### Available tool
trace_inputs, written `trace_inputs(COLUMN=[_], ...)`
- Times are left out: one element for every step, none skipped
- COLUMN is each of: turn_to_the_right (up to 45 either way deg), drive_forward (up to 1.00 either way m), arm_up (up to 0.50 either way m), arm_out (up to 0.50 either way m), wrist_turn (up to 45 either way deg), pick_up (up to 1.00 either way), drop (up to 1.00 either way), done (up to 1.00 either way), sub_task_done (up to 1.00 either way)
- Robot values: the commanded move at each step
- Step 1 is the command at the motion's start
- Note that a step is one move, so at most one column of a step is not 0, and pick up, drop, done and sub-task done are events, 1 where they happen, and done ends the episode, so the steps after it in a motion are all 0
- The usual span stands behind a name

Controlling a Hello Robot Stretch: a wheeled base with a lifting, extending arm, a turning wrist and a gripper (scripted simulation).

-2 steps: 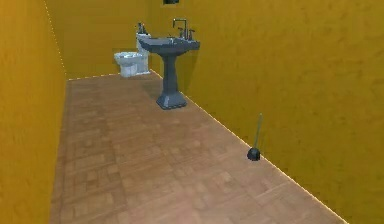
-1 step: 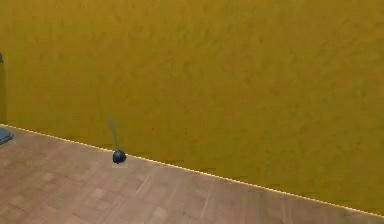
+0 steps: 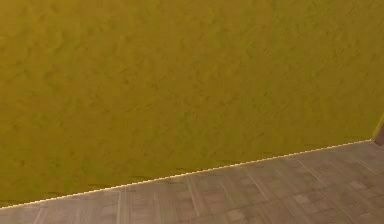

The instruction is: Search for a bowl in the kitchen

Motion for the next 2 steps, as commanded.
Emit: trace_inputs(turn_to_the_right=[0.0, 45.0], drive_forward=[0.20, 0.00], arm_up=[0.00, 0.00], arm_out=[0.00, 0.00], wrist_turn=[0.0, 0.0], pick_up=[0.00, 0.00], drop=[0.00, 0.00], done=[0.00, 0.00], sub_task_done=[0.00, 0.00])
